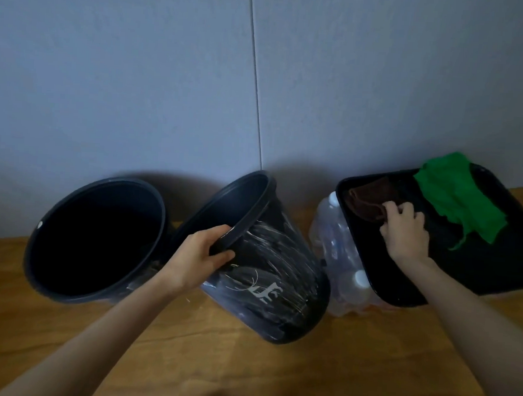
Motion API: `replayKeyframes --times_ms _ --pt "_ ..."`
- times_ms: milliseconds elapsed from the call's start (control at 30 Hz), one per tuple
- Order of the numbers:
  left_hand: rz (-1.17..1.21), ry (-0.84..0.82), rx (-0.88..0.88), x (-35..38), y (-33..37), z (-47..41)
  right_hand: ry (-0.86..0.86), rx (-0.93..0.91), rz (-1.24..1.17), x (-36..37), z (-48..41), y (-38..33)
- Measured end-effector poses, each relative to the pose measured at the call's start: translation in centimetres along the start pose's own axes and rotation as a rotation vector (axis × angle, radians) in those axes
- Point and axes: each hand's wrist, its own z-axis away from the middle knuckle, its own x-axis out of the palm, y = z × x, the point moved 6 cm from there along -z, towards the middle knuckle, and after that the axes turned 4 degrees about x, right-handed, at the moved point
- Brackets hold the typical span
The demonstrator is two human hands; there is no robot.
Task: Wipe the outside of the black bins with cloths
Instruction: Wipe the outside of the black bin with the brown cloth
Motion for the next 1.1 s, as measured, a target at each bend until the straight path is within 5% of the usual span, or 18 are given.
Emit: replayKeyframes --times_ms 133,333,600,767,1000,1100 --pt "0.023 0.019 -0.011 0.0 0.3 -0.1 0.067 -0.013 -0.177 -1.6 -0.8 0.8" --pt "-0.049 0.036 -0.042 0.6 1.1 -0.4 0.090 0.211 -0.691 -5.7 -0.4 1.5" --pt "-0.032 0.100 -0.079 1.0 1.6 0.2 -0.327 0.403 -1.589 -8.0 6.0 -4.6" --pt "-0.062 0.084 -0.078 2.0 0.7 -0.5 -0.619 0.365 -1.702 -6.2 9.5 -8.0" --pt "-0.037 0.070 -0.121 2.0 -0.5 -1.5 -0.276 -0.182 -1.312 -6.3 10.3 -14.0" --pt "-0.085 0.069 -0.133 2.1 -0.6 -1.8 -0.055 -0.490 -0.933 -6.5 11.2 -16.0"
